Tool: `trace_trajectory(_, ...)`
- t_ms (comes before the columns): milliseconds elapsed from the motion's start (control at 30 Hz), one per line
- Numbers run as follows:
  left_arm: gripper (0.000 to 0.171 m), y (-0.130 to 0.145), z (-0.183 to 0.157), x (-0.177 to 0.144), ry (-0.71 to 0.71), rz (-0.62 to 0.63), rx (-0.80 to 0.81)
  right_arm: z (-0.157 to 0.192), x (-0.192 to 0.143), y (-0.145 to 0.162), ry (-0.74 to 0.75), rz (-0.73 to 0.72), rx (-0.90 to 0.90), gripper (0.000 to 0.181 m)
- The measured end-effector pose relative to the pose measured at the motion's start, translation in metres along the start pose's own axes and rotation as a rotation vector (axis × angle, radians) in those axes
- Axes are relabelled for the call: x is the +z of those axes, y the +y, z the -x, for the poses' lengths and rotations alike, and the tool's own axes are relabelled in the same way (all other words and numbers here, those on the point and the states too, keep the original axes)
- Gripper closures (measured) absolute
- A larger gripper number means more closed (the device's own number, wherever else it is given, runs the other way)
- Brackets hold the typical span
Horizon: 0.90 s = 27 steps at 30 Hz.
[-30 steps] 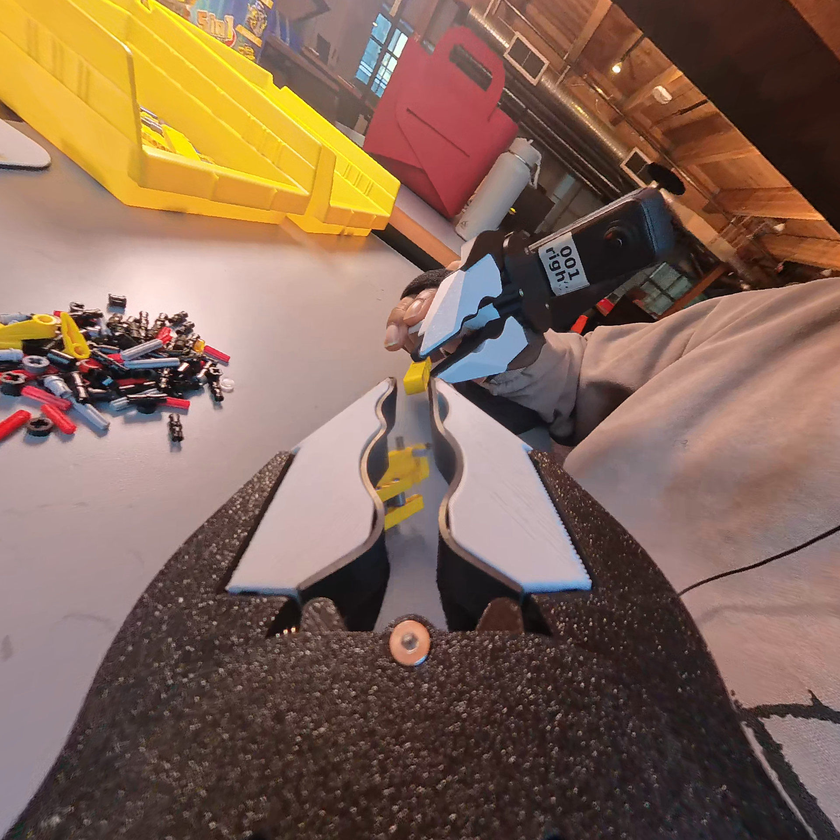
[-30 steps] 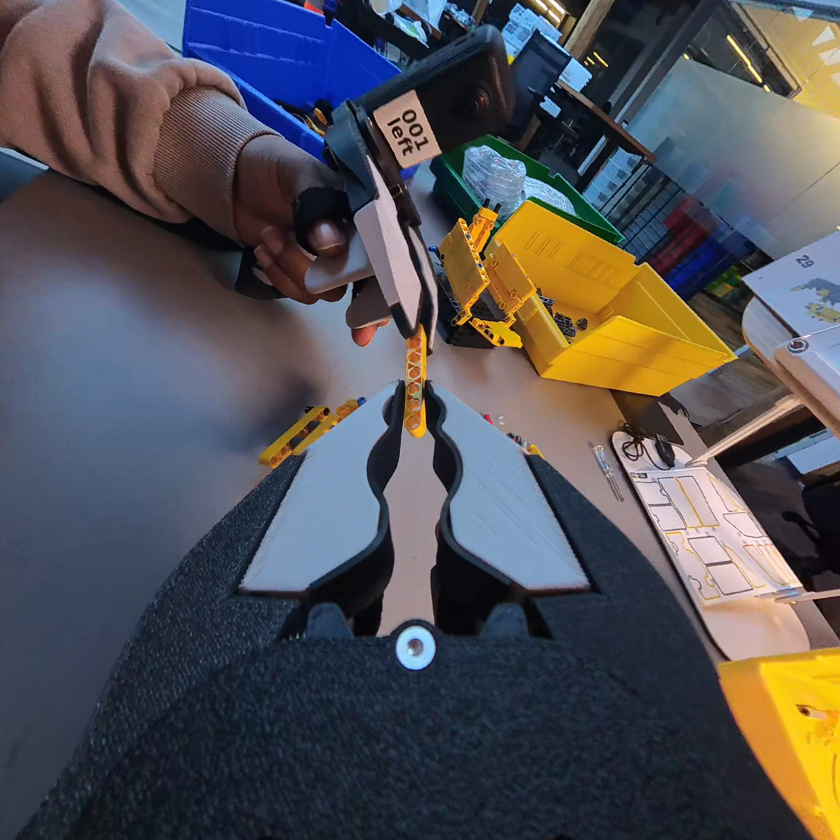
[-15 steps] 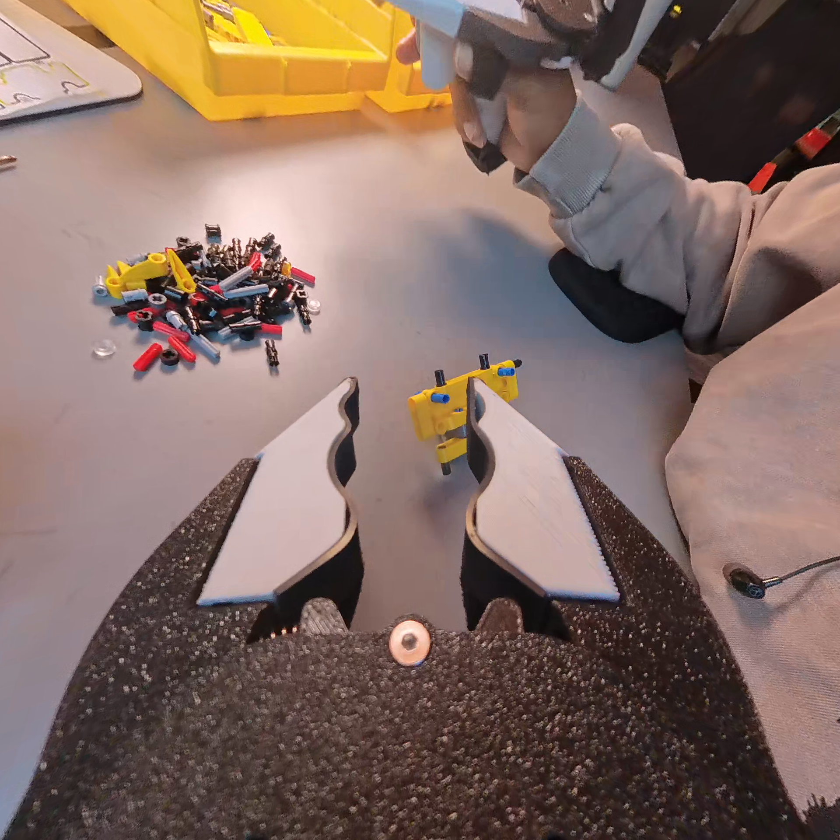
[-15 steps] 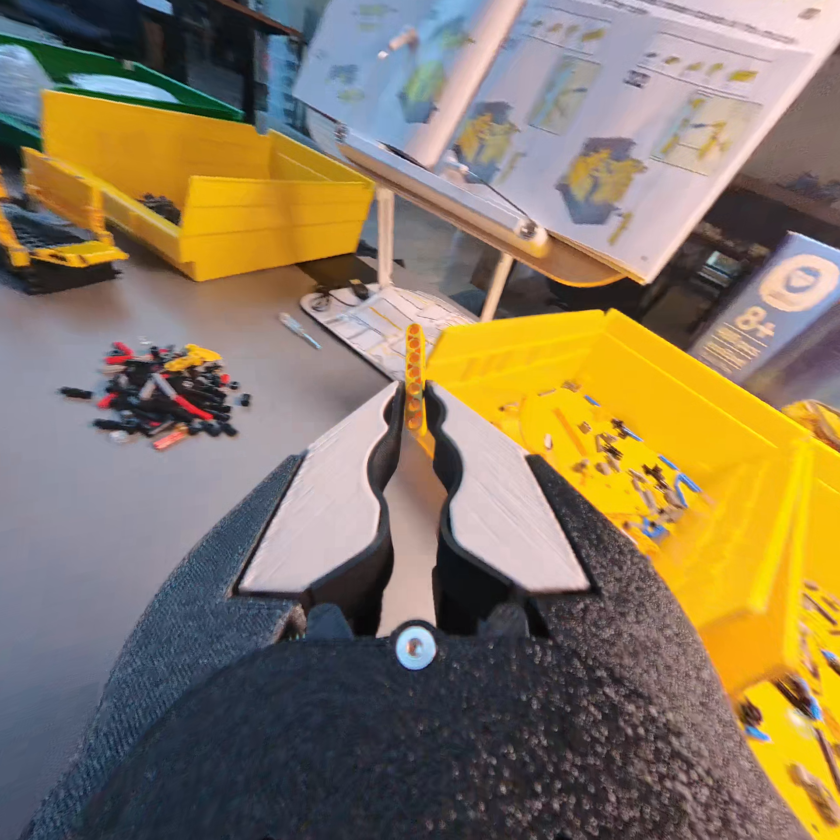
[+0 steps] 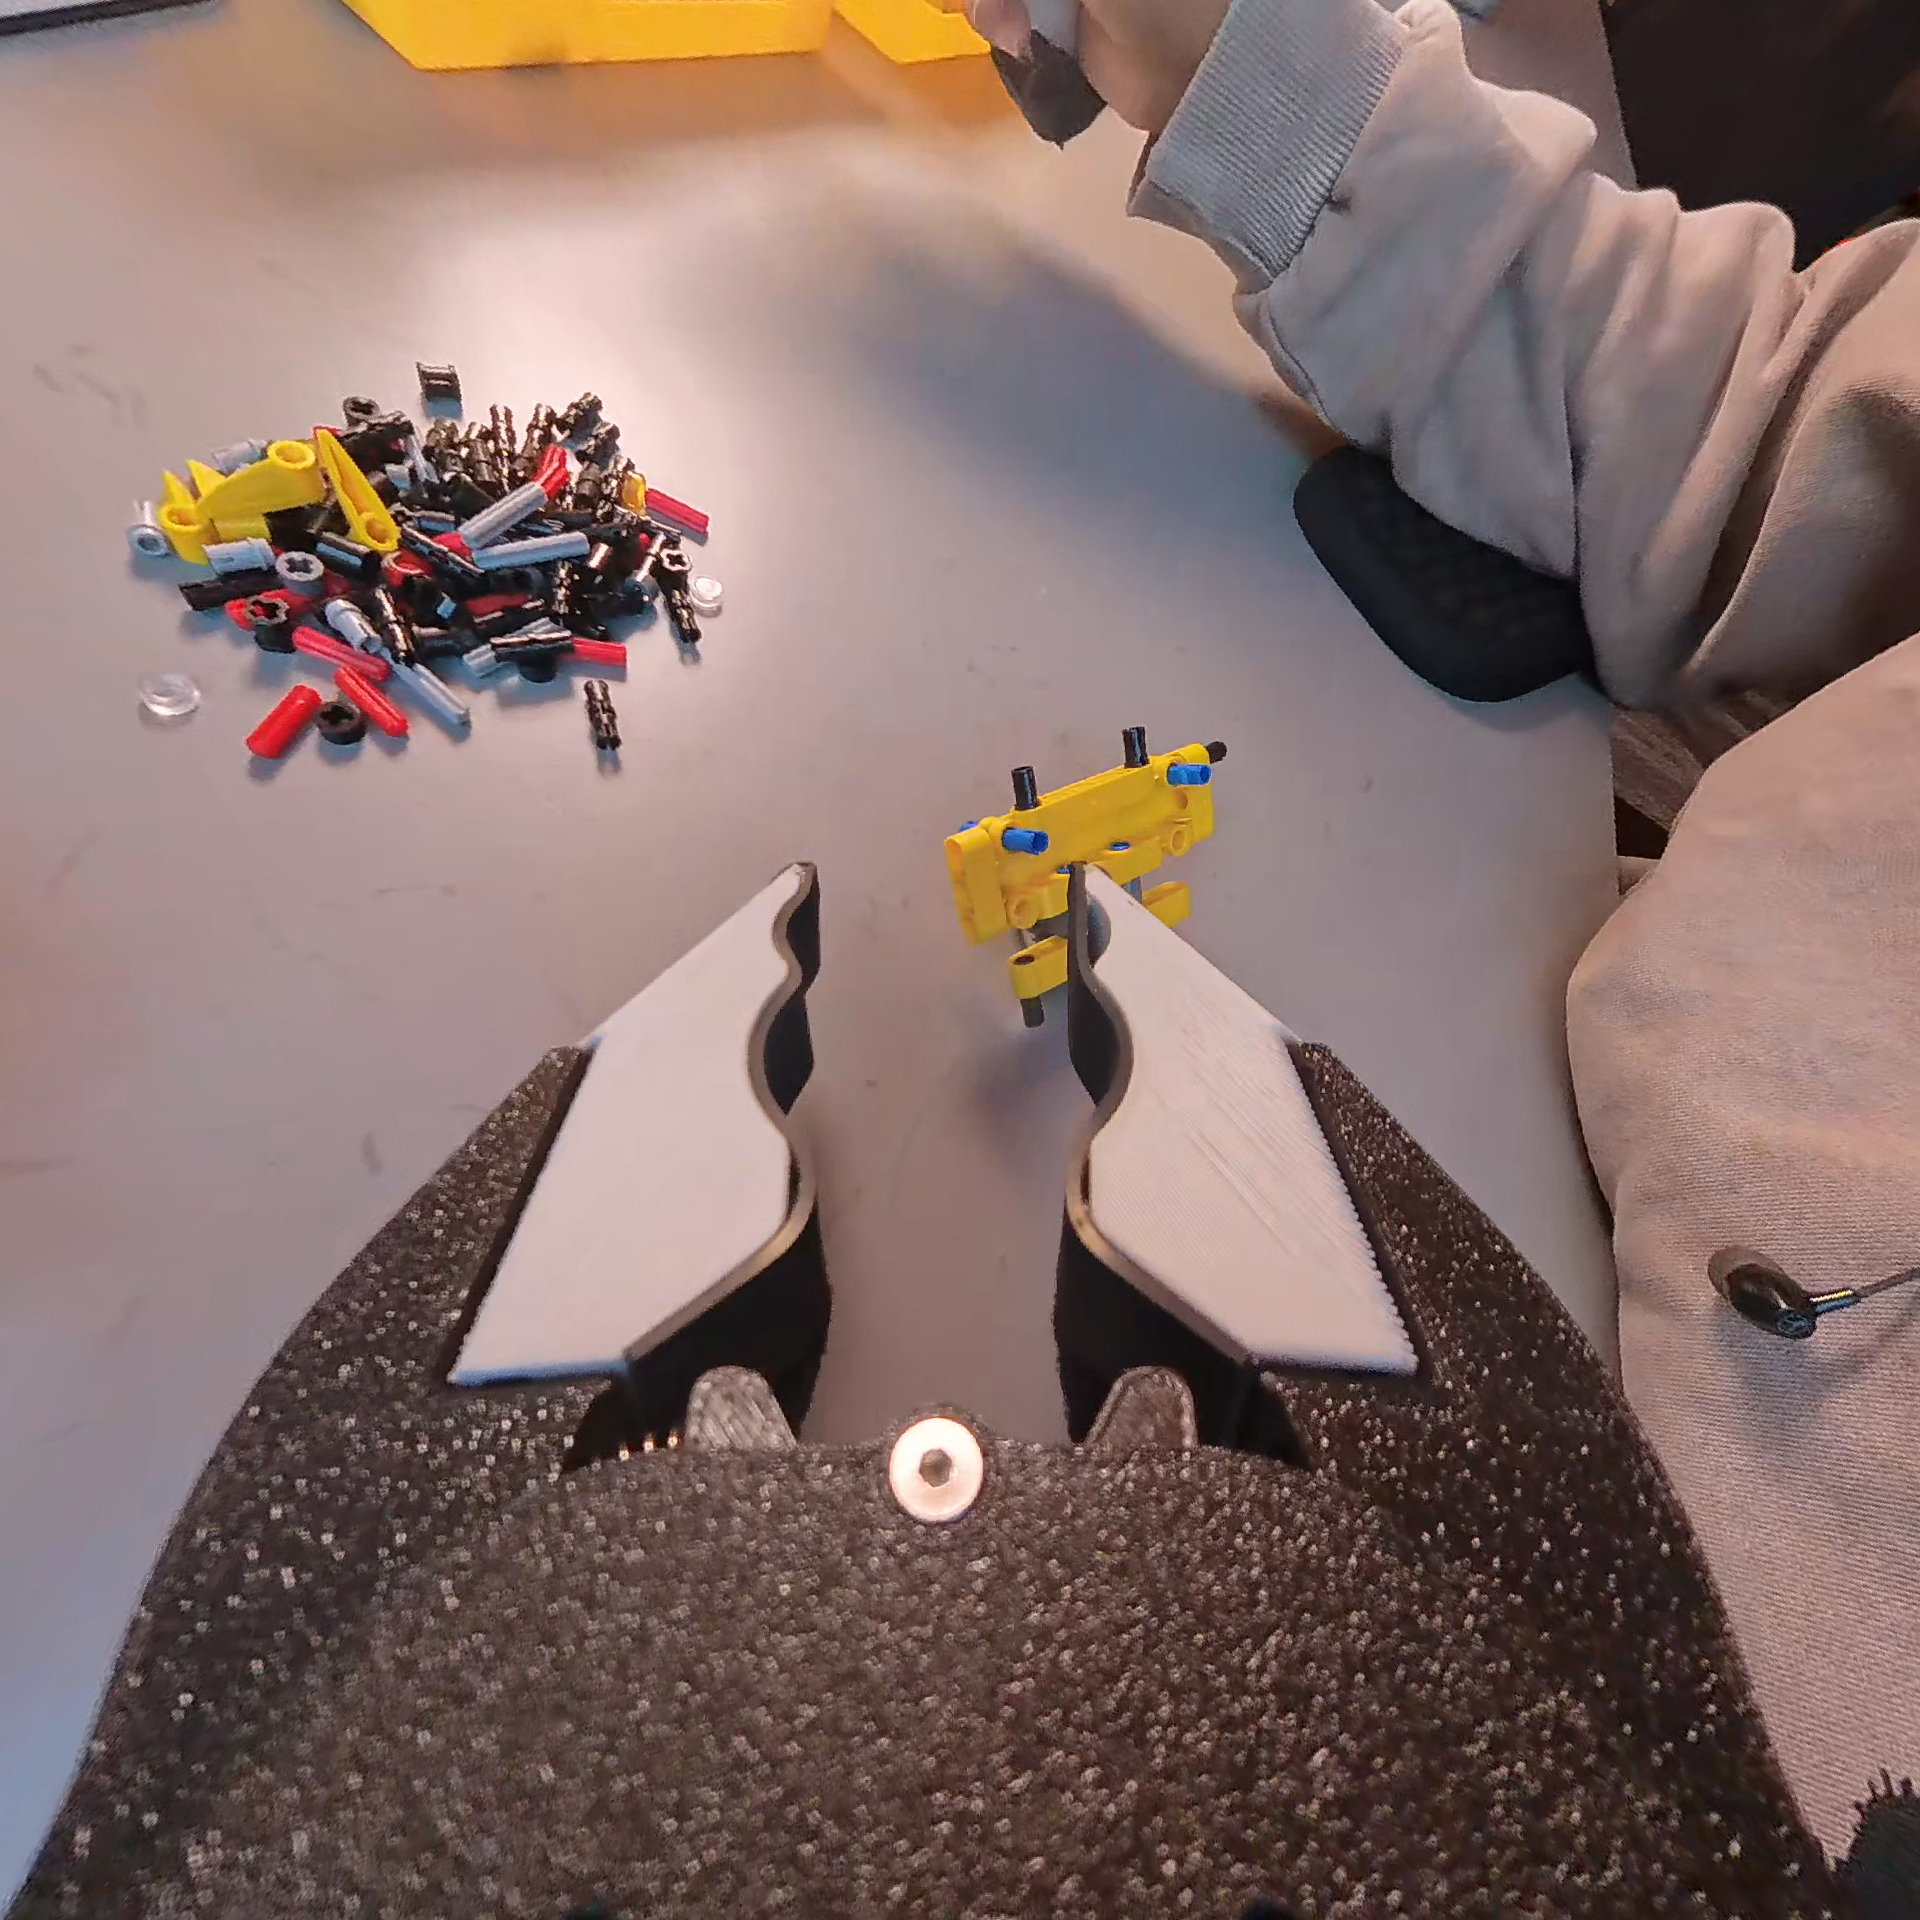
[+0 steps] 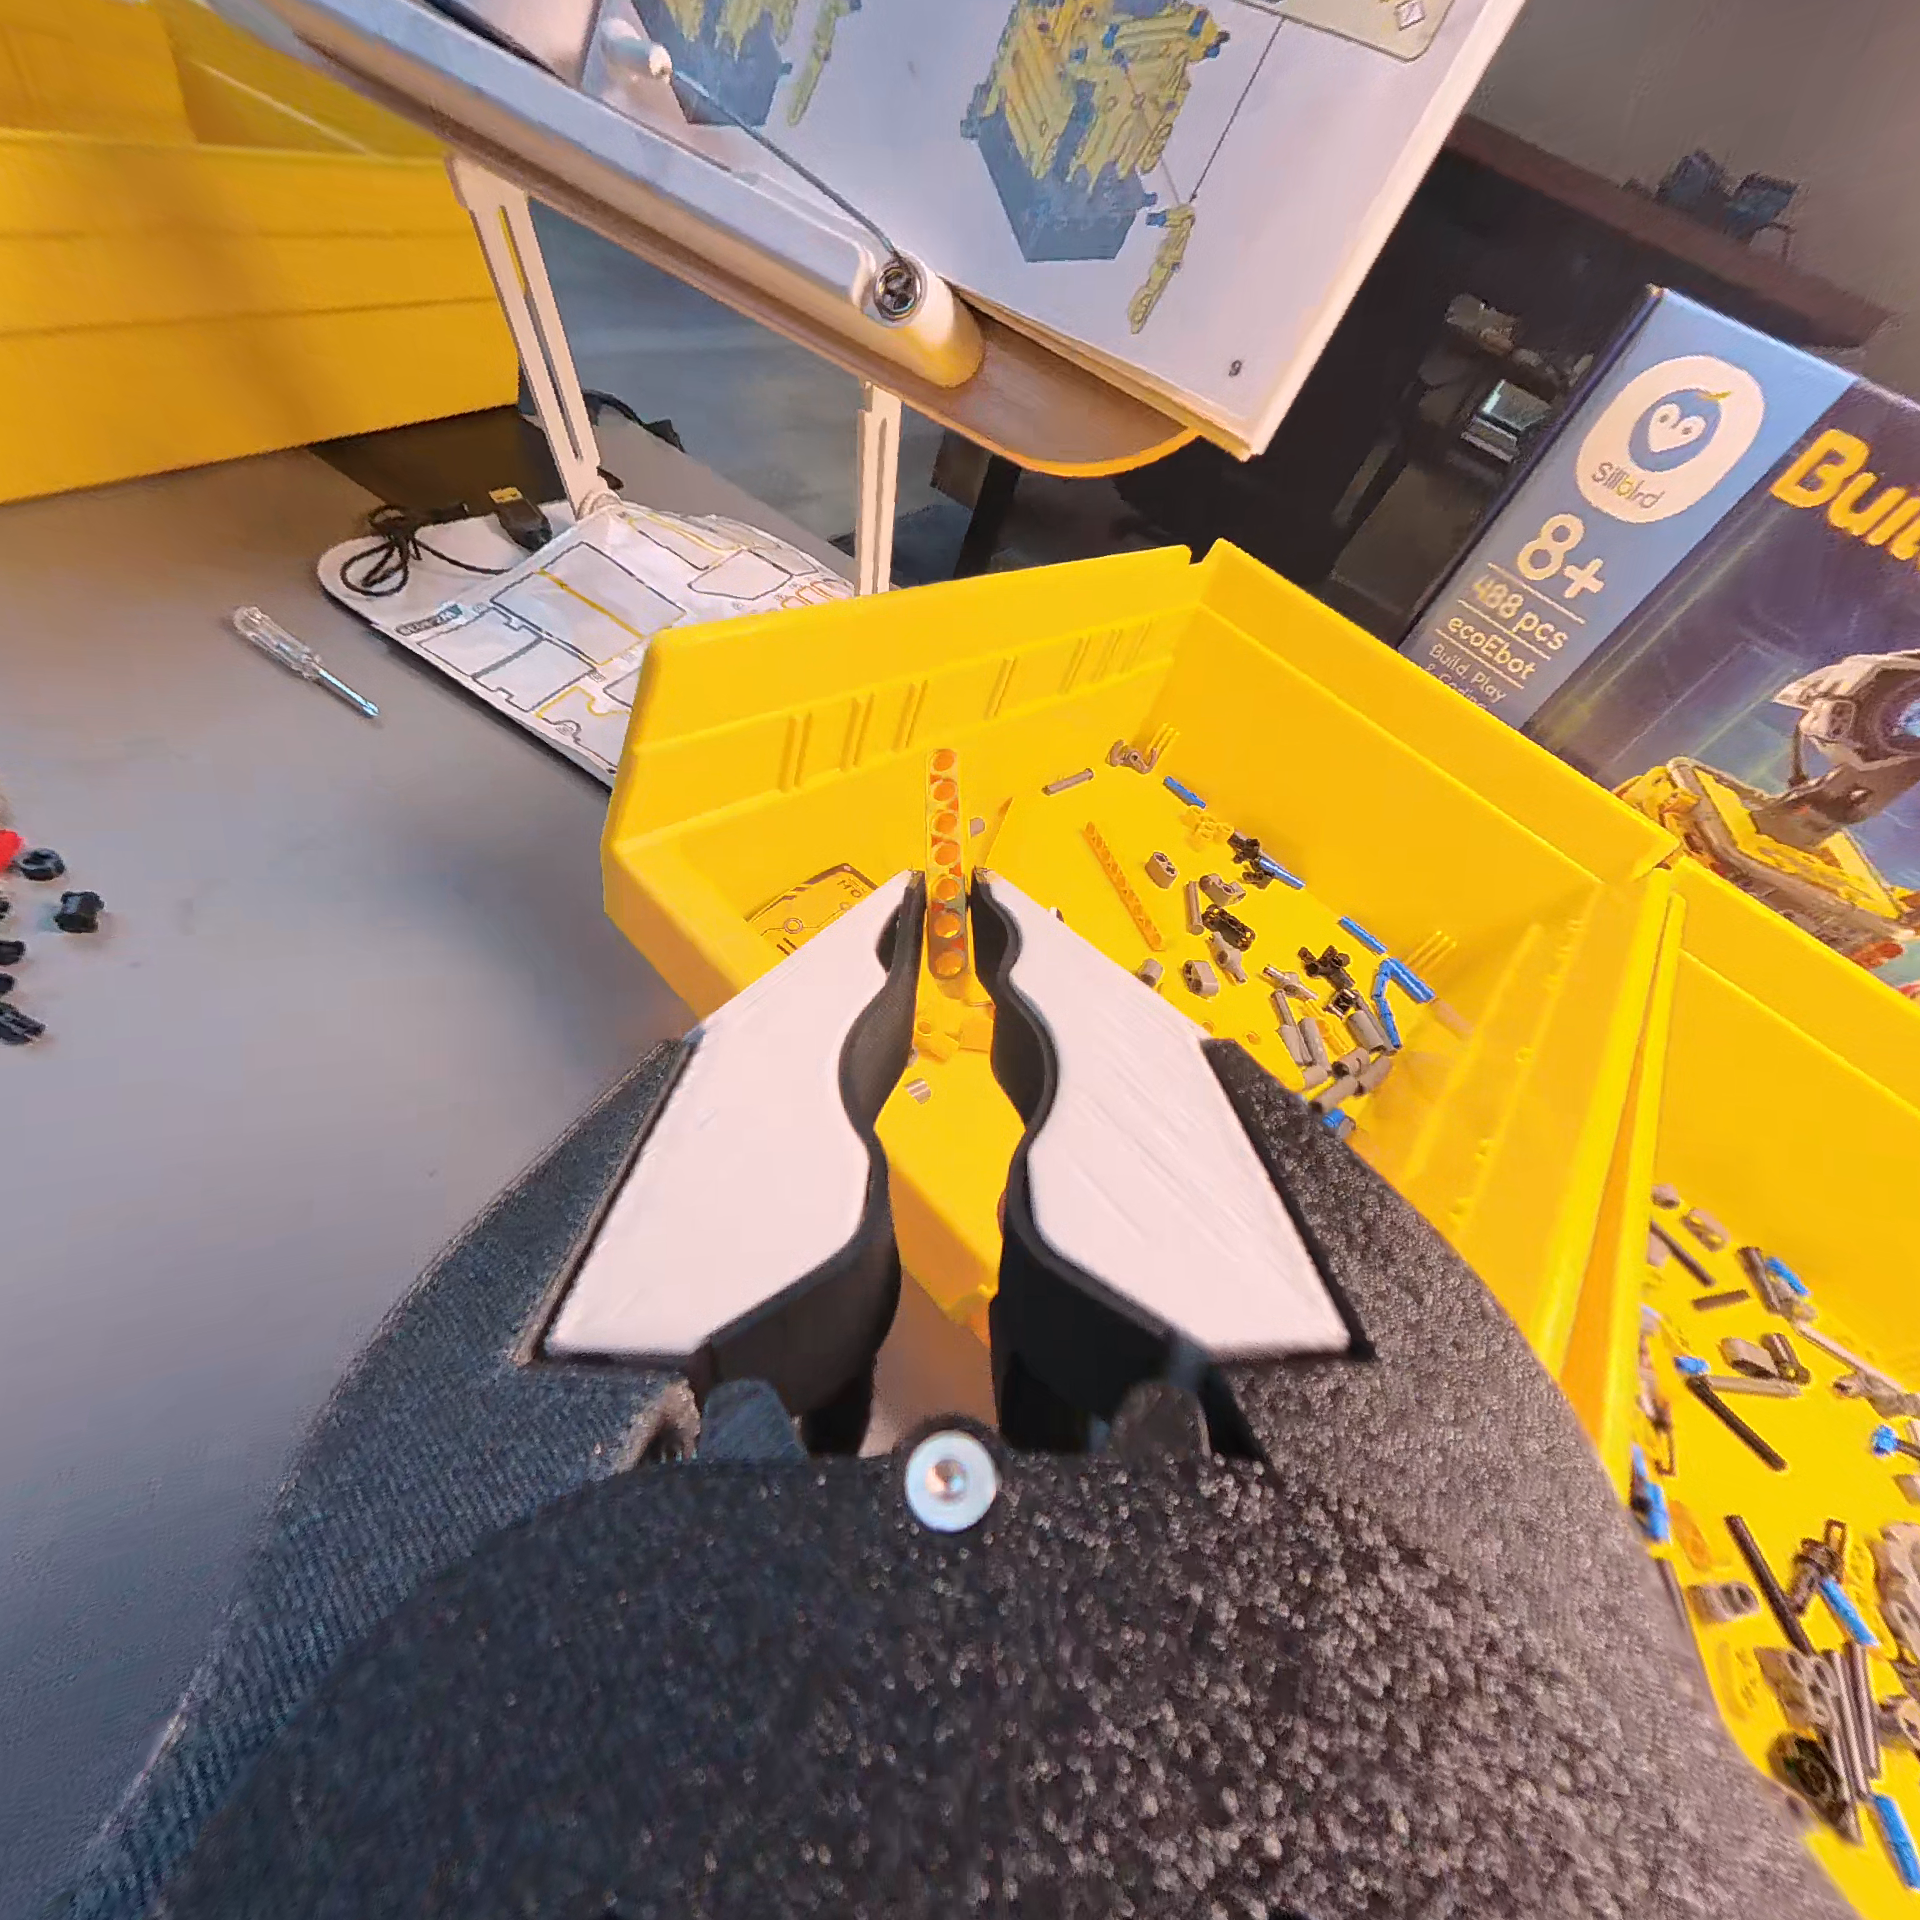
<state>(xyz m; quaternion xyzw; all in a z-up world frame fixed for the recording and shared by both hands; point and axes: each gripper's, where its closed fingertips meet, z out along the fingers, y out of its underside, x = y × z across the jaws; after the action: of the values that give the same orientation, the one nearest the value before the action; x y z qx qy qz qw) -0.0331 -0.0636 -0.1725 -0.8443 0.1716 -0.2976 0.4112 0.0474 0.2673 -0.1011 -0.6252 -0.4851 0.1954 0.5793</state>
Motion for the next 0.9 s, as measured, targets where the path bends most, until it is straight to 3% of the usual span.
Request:
trace_trajectory(167,0.127,0.003,-0.001,0.002,0.011,0.019,-0.002,0.003,0.015,0.011,0.022,0.068,-0.106,0.174)
trace_trajectory(333,0.127,0.006,-0.004,0.003,0.025,0.035,0.001,-0.007,0.019,0.022,0.075,0.119,-0.104,0.173)
trace_trajectory(433,0.126,0.007,-0.006,0.003,0.041,0.038,-0.005,-0.020,0.016,0.024,0.132,0.127,-0.071,0.149)
trace_trajectory(533,0.125,0.008,-0.007,0.003,0.049,0.045,-0.010,-0.014,0.005,-0.001,0.088,0.023,-0.029,0.137)
trace_trajectory(667,0.125,0.012,-0.009,0.005,0.054,0.068,0.001,0.055,-0.025,-0.039,-0.247,-0.082,0.036,0.139)
trace_trajectory(800,0.126,0.015,-0.009,0.007,0.050,0.093,0.005,0.165,-0.073,-0.046,-0.688,-0.017,0.122,0.138)
trace_trajectory(900,0.134,0.019,-0.008,0.010,0.037,0.118,0.009,0.240,-0.108,-0.035,-0.908,0.046,0.063,0.138)
